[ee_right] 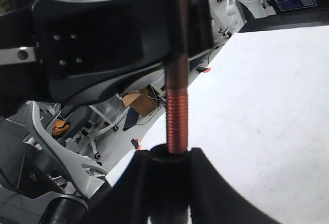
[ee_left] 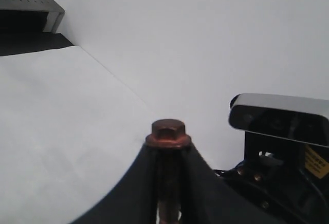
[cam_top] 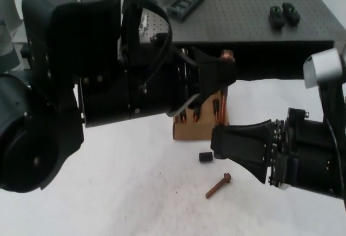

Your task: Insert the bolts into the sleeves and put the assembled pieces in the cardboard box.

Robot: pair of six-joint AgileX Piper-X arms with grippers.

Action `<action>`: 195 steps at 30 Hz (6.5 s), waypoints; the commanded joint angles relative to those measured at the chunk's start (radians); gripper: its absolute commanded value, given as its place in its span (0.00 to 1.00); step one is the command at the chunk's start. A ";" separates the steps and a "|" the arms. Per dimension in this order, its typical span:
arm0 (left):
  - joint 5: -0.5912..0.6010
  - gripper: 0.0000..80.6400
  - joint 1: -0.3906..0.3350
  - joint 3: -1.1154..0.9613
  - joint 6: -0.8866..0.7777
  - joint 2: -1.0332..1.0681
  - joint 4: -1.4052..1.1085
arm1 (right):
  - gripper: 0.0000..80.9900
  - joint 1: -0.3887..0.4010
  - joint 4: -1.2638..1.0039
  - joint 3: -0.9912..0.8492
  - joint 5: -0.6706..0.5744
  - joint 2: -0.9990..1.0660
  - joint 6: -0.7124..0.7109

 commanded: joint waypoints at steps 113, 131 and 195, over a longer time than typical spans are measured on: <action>-0.388 0.45 -0.001 0.144 0.394 -0.228 0.564 | 0.05 -0.061 1.002 -1.004 0.728 1.175 -0.941; -0.226 0.45 -0.035 -0.548 0.671 0.654 0.855 | 0.05 -0.446 1.034 -0.568 0.381 0.400 -0.691; 0.130 0.01 0.076 -0.109 -0.086 0.144 -0.093 | 0.05 -0.073 0.061 -0.049 -0.068 0.039 -0.028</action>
